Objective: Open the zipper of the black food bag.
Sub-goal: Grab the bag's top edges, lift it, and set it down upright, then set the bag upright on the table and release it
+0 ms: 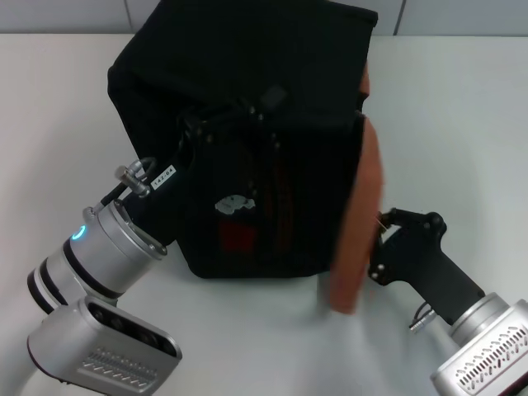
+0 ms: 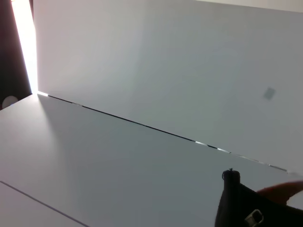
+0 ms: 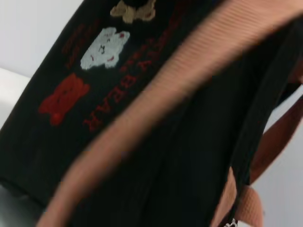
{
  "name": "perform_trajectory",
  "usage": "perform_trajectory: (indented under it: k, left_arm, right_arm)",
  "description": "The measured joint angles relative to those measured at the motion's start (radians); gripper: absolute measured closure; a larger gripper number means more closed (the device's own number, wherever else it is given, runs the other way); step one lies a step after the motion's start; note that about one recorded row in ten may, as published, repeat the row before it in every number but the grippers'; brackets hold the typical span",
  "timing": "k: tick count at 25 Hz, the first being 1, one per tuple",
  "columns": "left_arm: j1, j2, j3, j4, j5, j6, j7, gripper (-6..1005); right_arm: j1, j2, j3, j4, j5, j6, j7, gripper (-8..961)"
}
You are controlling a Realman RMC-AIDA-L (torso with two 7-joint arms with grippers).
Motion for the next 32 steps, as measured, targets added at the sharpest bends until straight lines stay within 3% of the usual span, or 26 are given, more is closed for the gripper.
perform_trajectory:
  k: [7, 12, 16, 21, 23, 25, 29, 32]
  left_arm:
    - [0.025, 0.000, -0.042, -0.013, -0.003, -0.004, -0.042, 914]
    - [0.129, 0.000, -0.194, -0.015, -0.006, -0.036, -0.393, 914]
    - [0.184, 0.000, -0.214, -0.005, -0.007, -0.099, -0.503, 915]
    - [0.275, 0.000, -0.204, -0.039, -0.002, -0.168, -0.586, 915]
    - [0.281, 0.000, -0.188, -0.051, 0.004, -0.179, -0.643, 915]
    - [0.256, 0.000, -0.157, -0.086, 0.005, -0.226, -0.740, 915]
    - [0.215, 0.000, -0.150, -0.121, 0.004, -0.294, -0.767, 914]
    - [0.175, 0.000, -0.143, -0.128, 0.004, -0.331, -0.819, 914]
  right_arm:
    - [-0.022, -0.001, 0.007, -0.005, 0.004, -0.098, 0.107, 875]
    - [-0.053, -0.004, 0.009, -0.037, 0.003, -0.268, 0.240, 857]
    - [-0.072, -0.007, 0.009, -0.070, 0.004, -0.401, 0.335, 842]
    - [-0.087, -0.009, 0.012, -0.158, 0.006, -0.572, 0.526, 625]
    - [-0.087, -0.009, 0.012, -0.208, 0.007, -0.621, 0.638, 508]
    - [-0.072, -0.009, 0.010, -0.274, 0.005, -0.649, 0.752, 391]
    - [-0.062, -0.008, 0.010, -0.304, 0.005, -0.646, 0.780, 294]
    - [-0.066, -0.009, 0.003, -0.315, 0.002, -0.655, 0.782, 292]
